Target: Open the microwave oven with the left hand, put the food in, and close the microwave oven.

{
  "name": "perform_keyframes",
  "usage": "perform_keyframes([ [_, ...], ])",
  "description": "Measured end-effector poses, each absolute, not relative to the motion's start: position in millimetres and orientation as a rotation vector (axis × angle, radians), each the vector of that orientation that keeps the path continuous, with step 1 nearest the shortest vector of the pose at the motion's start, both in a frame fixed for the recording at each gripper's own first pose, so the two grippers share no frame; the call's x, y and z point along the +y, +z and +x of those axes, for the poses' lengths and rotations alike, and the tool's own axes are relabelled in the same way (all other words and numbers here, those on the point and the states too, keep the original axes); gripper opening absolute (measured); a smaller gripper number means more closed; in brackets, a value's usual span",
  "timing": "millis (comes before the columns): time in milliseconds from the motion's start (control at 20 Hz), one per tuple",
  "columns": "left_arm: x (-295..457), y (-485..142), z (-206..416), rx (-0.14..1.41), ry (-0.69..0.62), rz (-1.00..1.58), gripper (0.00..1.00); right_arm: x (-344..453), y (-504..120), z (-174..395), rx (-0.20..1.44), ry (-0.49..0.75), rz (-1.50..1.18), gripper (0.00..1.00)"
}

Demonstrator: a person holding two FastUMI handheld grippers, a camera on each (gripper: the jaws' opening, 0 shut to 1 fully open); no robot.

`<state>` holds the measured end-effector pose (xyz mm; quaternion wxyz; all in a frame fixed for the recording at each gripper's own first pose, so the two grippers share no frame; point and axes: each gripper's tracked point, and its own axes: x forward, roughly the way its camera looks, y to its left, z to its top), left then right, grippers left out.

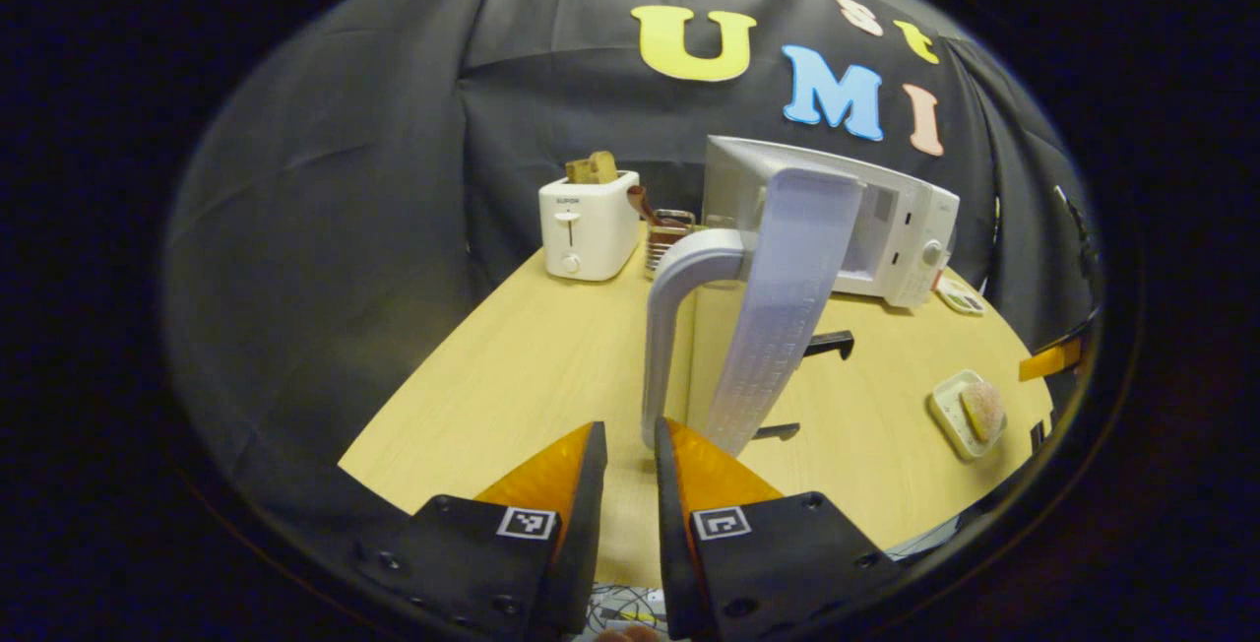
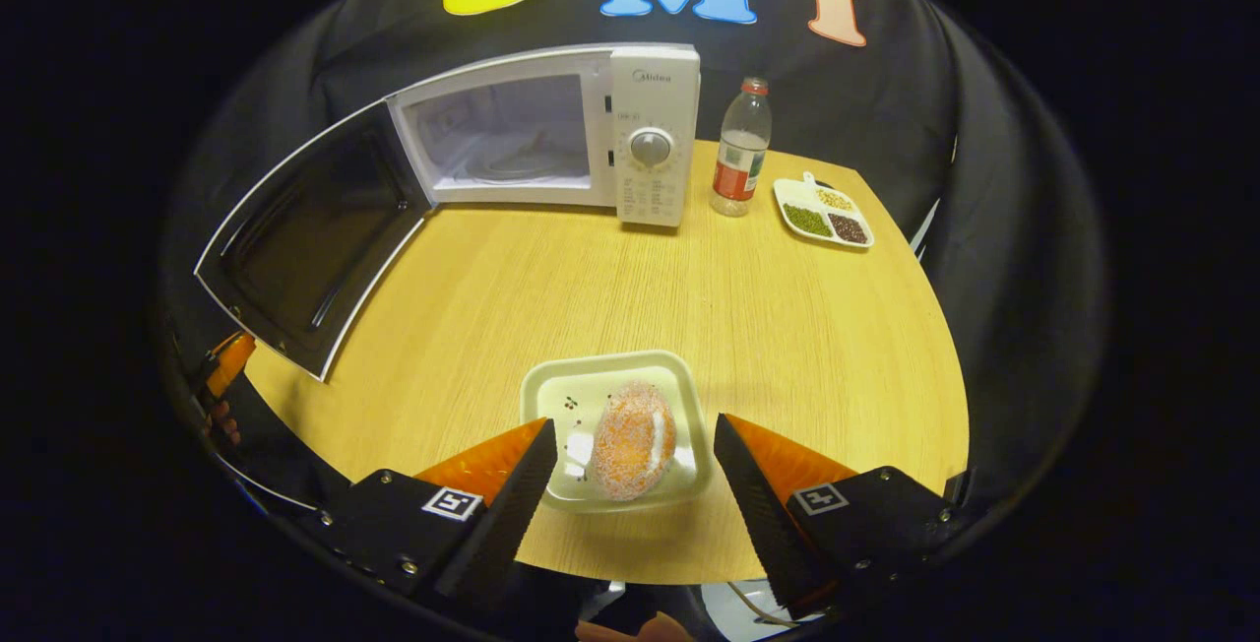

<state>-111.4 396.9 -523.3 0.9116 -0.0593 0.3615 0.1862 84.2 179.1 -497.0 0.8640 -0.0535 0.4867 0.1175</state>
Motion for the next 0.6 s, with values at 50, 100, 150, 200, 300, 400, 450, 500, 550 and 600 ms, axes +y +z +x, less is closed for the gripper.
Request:
perform_keyframes([
  [50, 394, -514, -118, 0.728, 0.405, -0.137, 0.38, 181, -502, 86, 1.03, 0.244, -0.116, 0.99],
  [100, 393, -499, -121, 0.685, 0.43, -0.143, 0.39, 182, -509, 85, 1.041, 0.244, -0.129, 0.99],
  [150, 390, -482, -124, 0.642, 0.449, -0.144, 0.43, 182, -517, 82, 1.055, 0.247, -0.149, 0.99],
  [200, 387, -466, -127, 0.606, 0.467, -0.135, 0.57, 181, -525, 80, 1.076, 0.249, -0.164, 0.99],
  [300, 382, -454, -142, 0.628, 0.509, -0.111, 0.87, 183, -539, 77, 1.098, 0.254, -0.174, 0.99],
  [400, 370, -429, -154, 0.6, 0.548, -0.095, 0.97, 180, -554, 75, 1.127, 0.264, -0.21, 0.99],
  [450, 359, -413, -157, 0.575, 0.556, -0.104, 0.99, 179, -561, 74, 1.143, 0.275, -0.227, 0.99],
  [500, 347, -399, -160, 0.563, 0.561, -0.121, 0.99, 178, -565, 74, 1.151, 0.29, -0.239, 0.99],
  [550, 334, -388, -163, 0.55, 0.569, -0.133, 0.94, 174, -569, 76, 1.152, 0.293, -0.257, 0.99],
  [600, 323, -377, -164, 0.536, 0.584, -0.143, 0.99, 173, -572, 77, 1.156, 0.307, -0.262, 0.98],
])
